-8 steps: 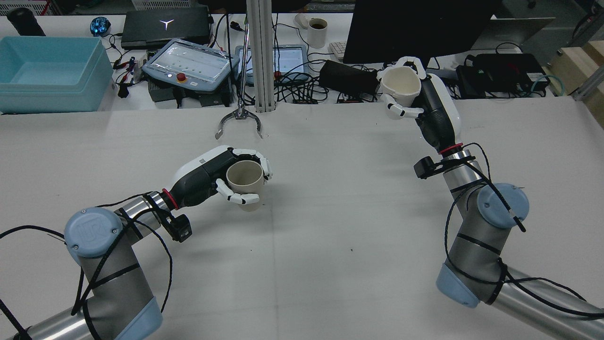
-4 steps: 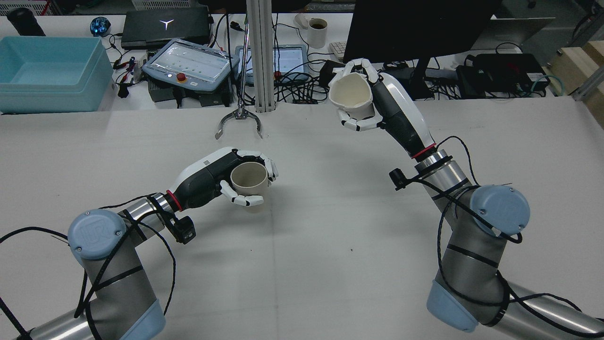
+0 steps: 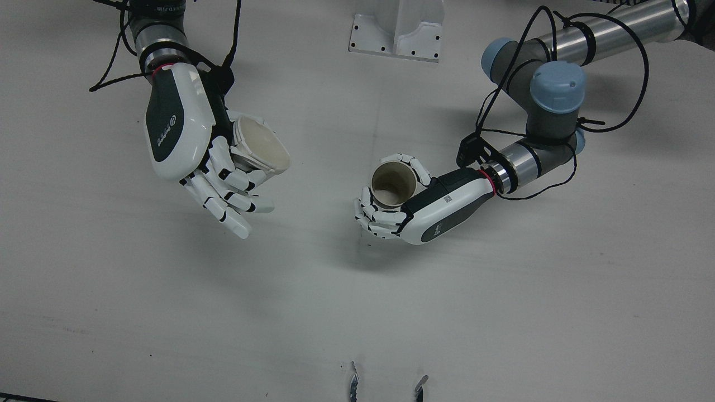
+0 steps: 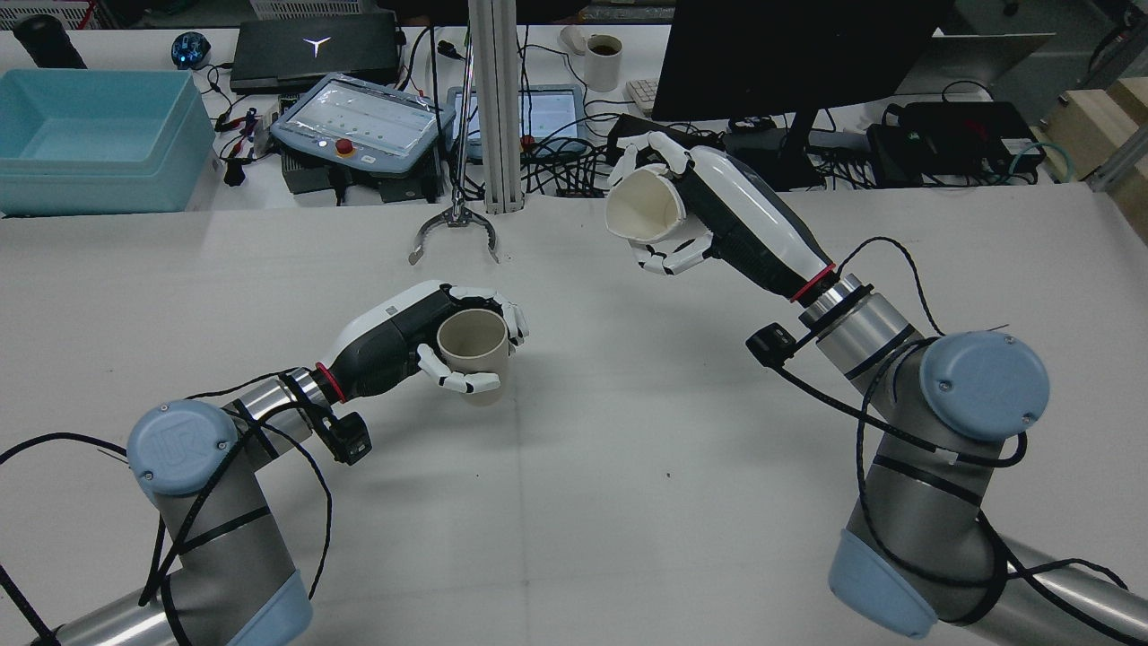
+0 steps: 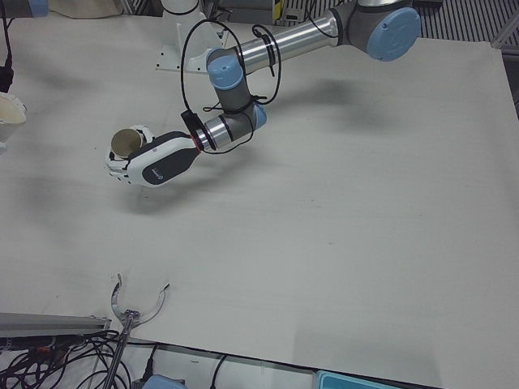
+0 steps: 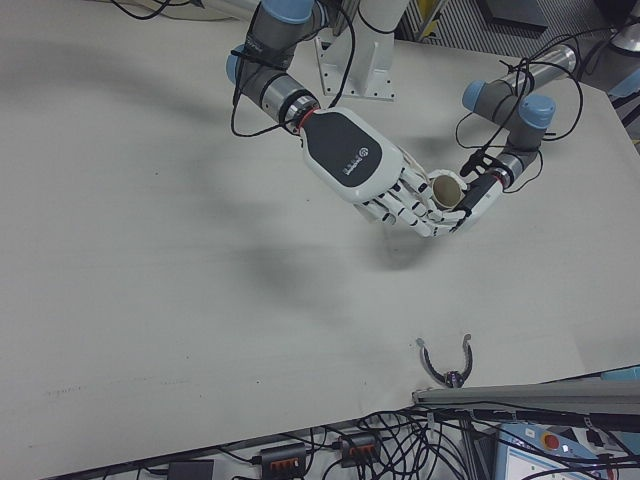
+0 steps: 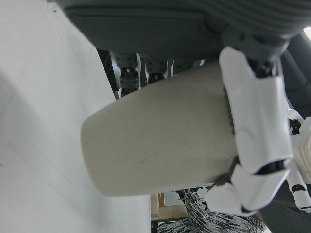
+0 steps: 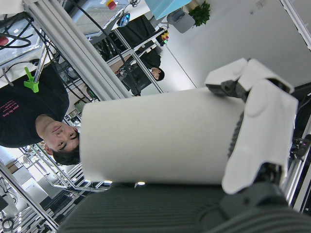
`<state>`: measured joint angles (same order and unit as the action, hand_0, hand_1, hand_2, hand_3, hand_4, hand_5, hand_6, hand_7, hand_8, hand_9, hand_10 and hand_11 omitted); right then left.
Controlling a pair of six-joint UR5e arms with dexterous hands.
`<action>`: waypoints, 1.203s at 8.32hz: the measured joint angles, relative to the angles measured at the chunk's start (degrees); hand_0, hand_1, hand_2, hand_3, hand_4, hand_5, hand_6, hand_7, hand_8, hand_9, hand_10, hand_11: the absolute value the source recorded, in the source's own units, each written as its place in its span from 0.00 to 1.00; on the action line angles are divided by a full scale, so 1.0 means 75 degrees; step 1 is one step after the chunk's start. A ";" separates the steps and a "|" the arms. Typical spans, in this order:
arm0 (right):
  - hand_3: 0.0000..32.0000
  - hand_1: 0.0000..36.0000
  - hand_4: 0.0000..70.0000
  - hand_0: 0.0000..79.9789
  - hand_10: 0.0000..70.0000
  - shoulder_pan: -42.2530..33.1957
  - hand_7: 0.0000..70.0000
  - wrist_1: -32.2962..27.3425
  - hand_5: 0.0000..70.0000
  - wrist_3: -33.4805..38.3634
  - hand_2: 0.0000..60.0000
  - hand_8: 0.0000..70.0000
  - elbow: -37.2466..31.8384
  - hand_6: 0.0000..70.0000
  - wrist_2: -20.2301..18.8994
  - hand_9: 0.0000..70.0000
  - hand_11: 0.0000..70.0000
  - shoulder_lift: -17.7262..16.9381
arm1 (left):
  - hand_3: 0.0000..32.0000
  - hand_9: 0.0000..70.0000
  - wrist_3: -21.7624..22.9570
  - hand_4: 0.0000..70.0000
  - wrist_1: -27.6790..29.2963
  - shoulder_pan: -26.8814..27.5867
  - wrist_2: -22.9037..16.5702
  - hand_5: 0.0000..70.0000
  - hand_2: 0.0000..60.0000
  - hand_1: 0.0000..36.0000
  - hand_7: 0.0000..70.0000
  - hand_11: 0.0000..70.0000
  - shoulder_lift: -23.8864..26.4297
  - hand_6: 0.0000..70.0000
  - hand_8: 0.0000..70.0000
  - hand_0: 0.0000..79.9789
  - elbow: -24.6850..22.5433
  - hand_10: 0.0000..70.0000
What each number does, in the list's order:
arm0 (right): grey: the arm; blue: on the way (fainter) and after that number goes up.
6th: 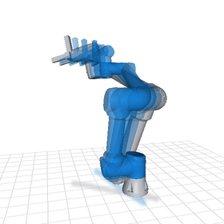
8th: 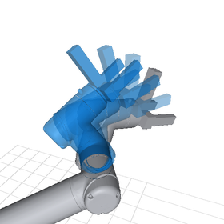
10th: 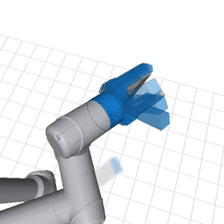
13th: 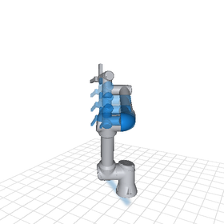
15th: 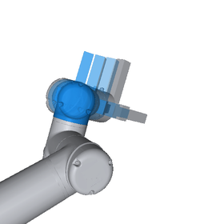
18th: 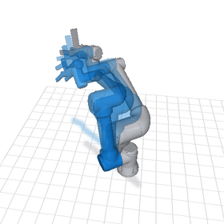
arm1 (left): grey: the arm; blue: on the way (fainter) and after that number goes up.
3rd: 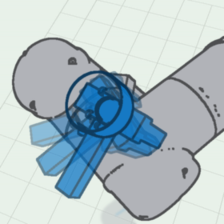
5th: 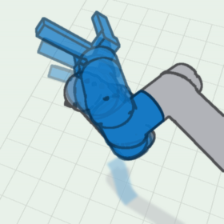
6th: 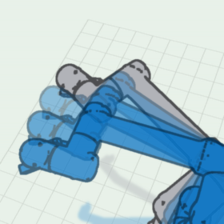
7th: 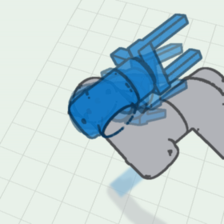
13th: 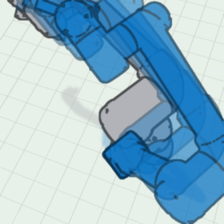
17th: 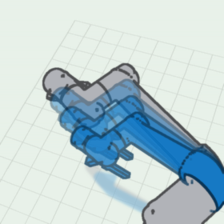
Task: Pour water
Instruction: 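Tilt the white cup with the right hand over the beige cup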
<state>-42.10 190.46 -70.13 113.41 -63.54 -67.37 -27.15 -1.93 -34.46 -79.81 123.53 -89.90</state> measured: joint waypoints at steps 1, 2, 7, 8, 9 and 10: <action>0.00 1.00 0.25 0.66 0.47 -0.0129 0.47 0.0314 1.00 -0.0177 1.00 0.17 0.0020 0.42 -0.0259 0.22 0.72 0.0053 | 0.00 0.59 -0.0001 0.69 0.0052 0.0006 -0.0003 1.00 0.99 0.78 0.55 0.57 -0.0017 0.53 0.45 0.69 0.0005 0.38; 0.00 1.00 0.26 0.64 0.46 -0.0305 0.45 0.0737 1.00 -0.0289 1.00 0.17 0.0021 0.41 -0.0590 0.22 0.70 0.0228 | 0.00 0.59 -0.0022 0.69 0.0096 0.0042 -0.0004 1.00 1.00 0.78 0.55 0.57 -0.0008 0.54 0.46 0.69 0.0025 0.38; 0.00 1.00 0.21 0.65 0.45 -0.0699 0.41 0.2106 1.00 -0.0521 1.00 0.17 0.0068 0.40 -0.1810 0.19 0.69 0.1151 | 0.00 0.60 -0.0304 0.71 0.0482 0.0375 0.0011 1.00 1.00 0.79 0.57 0.57 0.0612 0.56 0.47 0.69 0.0589 0.38; 0.00 1.00 0.20 0.66 0.46 -0.0701 0.41 0.2313 1.00 -0.0525 1.00 0.17 0.0079 0.40 -0.2056 0.19 0.70 0.1204 | 0.00 0.60 -0.0291 0.72 0.0495 0.0356 0.0012 1.00 1.00 0.78 0.57 0.58 0.0661 0.56 0.48 0.69 0.0623 0.38; 0.00 1.00 0.19 0.66 0.46 -0.0703 0.41 0.2528 1.00 -0.0523 1.00 0.17 0.0150 0.40 -0.2299 0.19 0.70 0.1216 | 0.00 0.60 -0.0280 0.72 0.0500 0.0326 0.0012 1.00 1.00 0.78 0.57 0.58 0.0678 0.56 0.48 0.69 0.0641 0.39; 0.00 1.00 0.16 0.65 0.47 -0.0700 0.39 0.2750 1.00 -0.0522 1.00 0.17 0.0241 0.39 -0.2446 0.18 0.71 0.1199 | 0.00 0.61 -0.0275 0.72 0.0506 0.0275 0.0012 1.00 1.00 0.78 0.57 0.58 0.0687 0.57 0.48 0.69 0.0661 0.39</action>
<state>-47.35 211.08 -74.05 115.22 -81.88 -58.38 -29.21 1.87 -32.39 -79.72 128.68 -84.94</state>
